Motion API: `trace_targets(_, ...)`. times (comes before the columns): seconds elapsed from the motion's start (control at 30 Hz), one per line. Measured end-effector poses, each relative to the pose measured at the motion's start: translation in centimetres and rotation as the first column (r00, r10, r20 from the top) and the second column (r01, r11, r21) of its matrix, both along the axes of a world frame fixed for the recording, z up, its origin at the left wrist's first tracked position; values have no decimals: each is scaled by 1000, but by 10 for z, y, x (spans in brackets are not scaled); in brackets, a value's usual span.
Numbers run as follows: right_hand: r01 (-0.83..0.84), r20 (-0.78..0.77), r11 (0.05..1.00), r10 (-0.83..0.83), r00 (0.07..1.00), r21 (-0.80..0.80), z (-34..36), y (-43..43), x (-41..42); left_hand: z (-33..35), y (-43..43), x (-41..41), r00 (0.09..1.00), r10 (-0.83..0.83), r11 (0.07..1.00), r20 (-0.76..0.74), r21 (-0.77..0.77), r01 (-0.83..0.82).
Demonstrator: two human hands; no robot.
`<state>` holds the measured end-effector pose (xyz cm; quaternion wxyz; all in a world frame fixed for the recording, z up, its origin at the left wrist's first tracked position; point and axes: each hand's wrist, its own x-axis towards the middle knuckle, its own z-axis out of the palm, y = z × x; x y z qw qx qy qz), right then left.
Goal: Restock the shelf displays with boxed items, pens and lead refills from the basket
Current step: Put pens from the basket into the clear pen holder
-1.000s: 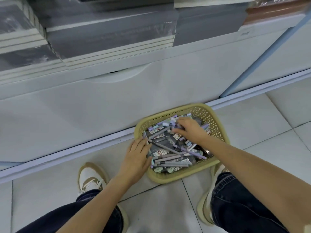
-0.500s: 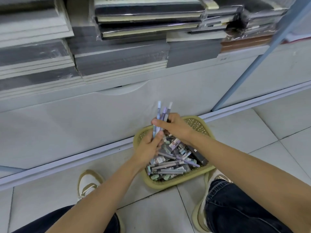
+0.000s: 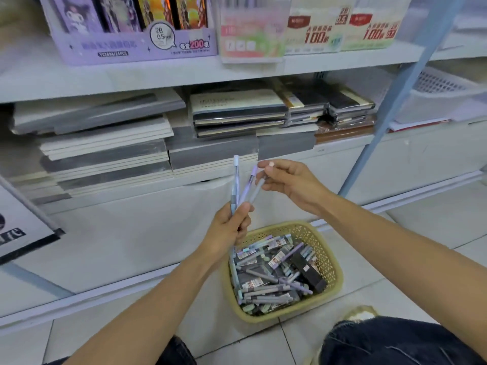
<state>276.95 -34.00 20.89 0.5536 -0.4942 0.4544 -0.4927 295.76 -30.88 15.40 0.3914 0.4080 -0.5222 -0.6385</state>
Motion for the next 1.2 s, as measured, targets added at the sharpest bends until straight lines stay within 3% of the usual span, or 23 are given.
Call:
trace_targets(0.13, 71, -88, 989, -83, 993, -131, 58, 4, -4, 49, -1, 0, 999, -25, 994, -20, -105, 22)
trace_targets(0.3, 66, -17, 958, -74, 997, -279, 129, 7, -6, 117, -6, -3, 999, -43, 959, -17, -281, 36)
trace_targets(0.43, 63, 73, 932, -40, 997, -357, 174, 6, -9, 165, -13, -7, 996, -76, 946, -54, -318, 55)
trace_targets(0.57, 75, 63, 902, -53, 997, -425, 210, 0, -12, 203, -20, -9, 995, -88, 931, -51, -360, 64)
trace_targets(0.8, 251, 160, 776, -194, 968, -579, 287, -29, -20, 262, -49, 6, 976, 198, 829, -86, -517, -213)
trace_targets(0.93, 251, -5, 709, -338, 941, -659, 313, -61, -12, 288, -73, 17, 967, 231, 808, -107, -533, -252)
trace_targets(1.2, 126, -306, 783, -378, 874, -609, 294, -114, 12, 285, -112, 26, 972, 196, 786, -129, -572, -235)
